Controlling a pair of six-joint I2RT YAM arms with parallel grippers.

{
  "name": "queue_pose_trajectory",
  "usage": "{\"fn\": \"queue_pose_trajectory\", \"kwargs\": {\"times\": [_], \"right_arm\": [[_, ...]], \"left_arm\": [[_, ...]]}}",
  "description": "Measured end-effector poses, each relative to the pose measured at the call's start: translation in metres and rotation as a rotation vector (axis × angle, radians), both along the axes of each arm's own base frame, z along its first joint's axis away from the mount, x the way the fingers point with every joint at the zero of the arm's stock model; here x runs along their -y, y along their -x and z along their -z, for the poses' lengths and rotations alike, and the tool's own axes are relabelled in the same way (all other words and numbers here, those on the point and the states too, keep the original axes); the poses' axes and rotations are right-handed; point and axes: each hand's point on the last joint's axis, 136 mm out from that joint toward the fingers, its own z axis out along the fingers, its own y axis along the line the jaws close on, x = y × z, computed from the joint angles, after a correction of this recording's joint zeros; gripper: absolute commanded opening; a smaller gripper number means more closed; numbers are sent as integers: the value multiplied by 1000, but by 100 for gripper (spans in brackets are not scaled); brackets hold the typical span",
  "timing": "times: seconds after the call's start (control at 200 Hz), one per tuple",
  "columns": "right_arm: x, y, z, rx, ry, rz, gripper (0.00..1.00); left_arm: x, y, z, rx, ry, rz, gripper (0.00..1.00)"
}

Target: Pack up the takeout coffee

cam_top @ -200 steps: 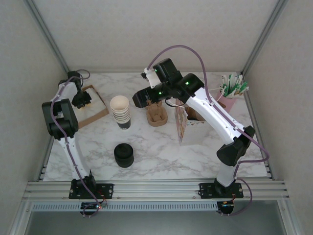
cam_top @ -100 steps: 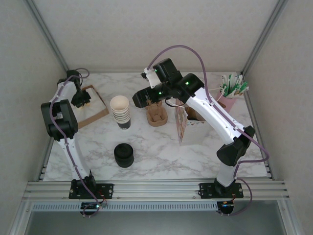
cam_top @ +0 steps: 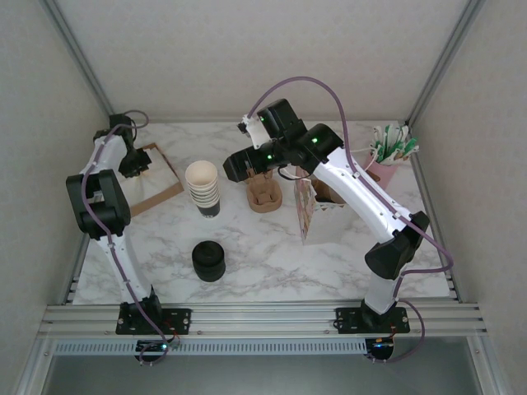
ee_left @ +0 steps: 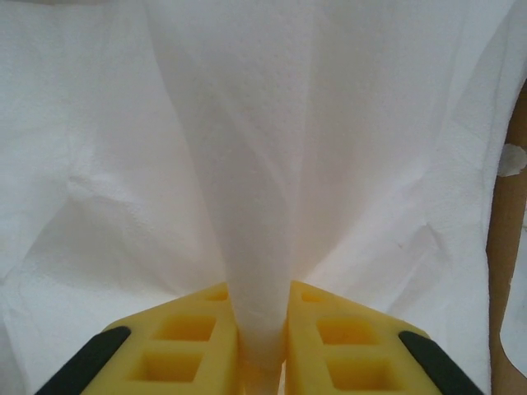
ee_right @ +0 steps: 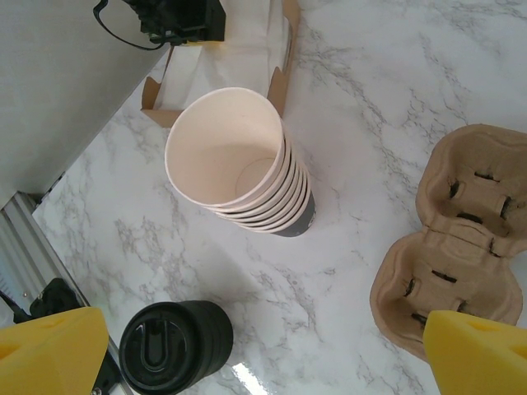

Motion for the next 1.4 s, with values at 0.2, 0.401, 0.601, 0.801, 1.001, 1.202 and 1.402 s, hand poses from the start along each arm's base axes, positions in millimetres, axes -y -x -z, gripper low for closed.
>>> {"fn": "queue_pose_trajectory", "kwargs": {"times": [0.2,0.401,0.601,0.801,1.001,1.202,1.402], "right_arm": [[0,0,0,1,-1,0,99],[-1,3,-1,-1,-5,-9,99],[-4,6,-2,-7,-11,-21,99],[-4,7,-2,-7,-11,-24,99],[-5,7,-2,-9,-13,-27,99],[-5,8,-3,-10,-15,-29,99],[-3,10,-12,8,-32,-28,98]], "left_arm": [[0,1,-8,12,-3,1,13],[0,2,-22,33,-9,0,7],[0,2,-31,49,-15,3,0],[0,3,-43,69,-24,2,0],[0,1,-71,129,-39,2,0],[0,2,-92,173,-50,2,0],[12,4,-133,278,-11,19,0]]}}
